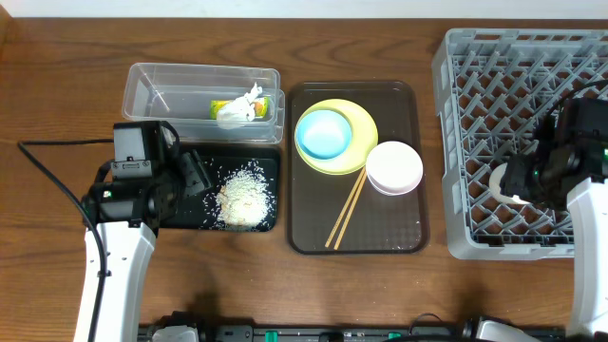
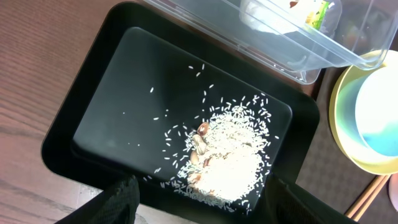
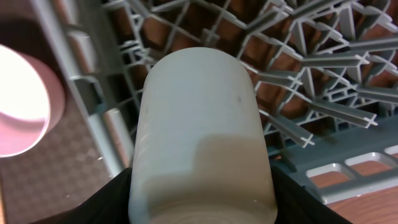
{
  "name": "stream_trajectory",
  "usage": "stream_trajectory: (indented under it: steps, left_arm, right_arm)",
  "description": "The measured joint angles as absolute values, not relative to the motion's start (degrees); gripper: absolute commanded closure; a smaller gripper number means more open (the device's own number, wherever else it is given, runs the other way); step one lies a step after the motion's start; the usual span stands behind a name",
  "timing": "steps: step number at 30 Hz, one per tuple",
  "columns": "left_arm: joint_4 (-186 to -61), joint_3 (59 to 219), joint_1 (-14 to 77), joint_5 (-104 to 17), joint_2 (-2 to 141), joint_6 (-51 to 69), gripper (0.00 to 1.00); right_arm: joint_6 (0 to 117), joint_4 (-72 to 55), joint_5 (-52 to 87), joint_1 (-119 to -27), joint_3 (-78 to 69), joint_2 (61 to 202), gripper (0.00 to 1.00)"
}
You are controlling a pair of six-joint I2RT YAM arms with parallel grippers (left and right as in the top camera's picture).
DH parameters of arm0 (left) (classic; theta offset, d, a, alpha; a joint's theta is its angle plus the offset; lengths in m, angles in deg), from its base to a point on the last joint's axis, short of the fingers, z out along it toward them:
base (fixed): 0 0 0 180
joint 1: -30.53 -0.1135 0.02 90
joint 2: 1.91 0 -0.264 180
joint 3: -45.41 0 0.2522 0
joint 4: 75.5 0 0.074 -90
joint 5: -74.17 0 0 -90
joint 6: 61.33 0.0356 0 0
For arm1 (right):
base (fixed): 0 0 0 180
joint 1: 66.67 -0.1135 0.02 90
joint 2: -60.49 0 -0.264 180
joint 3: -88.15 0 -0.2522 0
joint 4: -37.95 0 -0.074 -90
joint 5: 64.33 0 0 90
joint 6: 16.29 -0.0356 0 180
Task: Sort waste into correct bins and load items into the dishwasher rack
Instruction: 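Place the cup upside down in the dish rack with the right gripper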
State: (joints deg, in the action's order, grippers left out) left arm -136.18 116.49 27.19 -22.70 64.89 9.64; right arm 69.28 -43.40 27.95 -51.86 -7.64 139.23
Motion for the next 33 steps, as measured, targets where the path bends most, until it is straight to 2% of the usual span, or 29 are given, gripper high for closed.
stream_trajectory:
  steps: [7, 11, 13, 16, 20, 24, 28, 33]
  left_arm:
    - [-136.2, 116.5, 27.2, -22.7, 64.9, 9.7, 0.32]
    - [-136.2, 116.5, 27.2, -22.7, 64.9, 9.6, 0.32]
    - [-136.2, 116.5, 27.2, -22.7, 64.9, 9.6, 0.32]
    - [-136.2, 116.5, 27.2, -22.7, 64.9, 9.7, 0.31]
    - [-136.2, 116.5, 27.2, -22.7, 64.9, 9.8, 0.24]
    - [-136.3, 116.5, 27.2, -22.7, 64.9, 9.7, 0.22]
    - [-135.7, 116.5, 27.2, -23.8, 64.9, 9.8, 0.23]
    - [-133.4, 116.5, 29.2, -26.5, 64.9, 10.5, 0.23]
  right_arm:
    - [68.4, -43.8, 29.9, -51.1, -7.6, 141.1, 0.74]
    - [68.1, -44.1, 30.7, -50.8, -7.6, 142.3, 0.62]
    - [68.1, -44.1, 30.6, -50.8, -7.6, 143.4, 0.53]
    - [67.9, -44.1, 30.6, -50.8, -7.6, 145.7, 0.28]
    - [67.4, -44.0, 29.9, -50.8, -7.6, 148.2, 0.01]
    - [67.4, -43.5, 28.6, -50.8, -7.6, 148.8, 0.01]
    - [67.3, -43.4, 27.7, -50.8, -7.6, 148.7, 0.08]
    - [67.2, -42.0, 23.9, -50.9, -5.8, 147.2, 0.09]
